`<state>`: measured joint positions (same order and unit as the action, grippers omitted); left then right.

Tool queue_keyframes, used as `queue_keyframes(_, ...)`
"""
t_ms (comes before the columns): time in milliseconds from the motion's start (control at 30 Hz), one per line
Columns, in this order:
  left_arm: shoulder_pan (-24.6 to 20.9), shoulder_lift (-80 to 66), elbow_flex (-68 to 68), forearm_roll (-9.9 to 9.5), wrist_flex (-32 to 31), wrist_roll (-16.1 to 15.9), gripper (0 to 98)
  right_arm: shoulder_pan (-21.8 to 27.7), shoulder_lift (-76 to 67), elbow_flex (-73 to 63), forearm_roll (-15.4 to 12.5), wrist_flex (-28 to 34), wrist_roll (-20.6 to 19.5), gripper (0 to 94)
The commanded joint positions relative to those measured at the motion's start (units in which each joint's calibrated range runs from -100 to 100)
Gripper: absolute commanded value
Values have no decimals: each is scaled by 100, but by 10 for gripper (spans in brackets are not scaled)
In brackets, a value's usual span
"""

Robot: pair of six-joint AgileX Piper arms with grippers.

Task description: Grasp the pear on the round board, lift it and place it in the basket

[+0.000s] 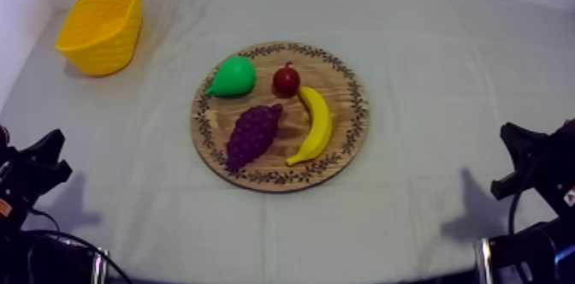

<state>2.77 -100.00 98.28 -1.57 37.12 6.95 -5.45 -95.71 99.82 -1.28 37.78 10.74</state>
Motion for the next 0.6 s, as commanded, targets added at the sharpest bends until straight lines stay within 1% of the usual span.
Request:
queue_keyframes(0,2,0,4,-2,-1,6,1,1,-4,-5,-1,4,-2,4)
queue_keyframes(433,29,0,4,-2,-1,8,1,1,-4,-5,-1,4,-3,4)
queue_keyframes(467,55,0,4,-2,-1,-36,0,1,-4,-5,-1,4,-3,4)
queue_keyframes(567,167,0,4,-2,-1,-349,0,1,-4,-5,-1,4,-2,4)
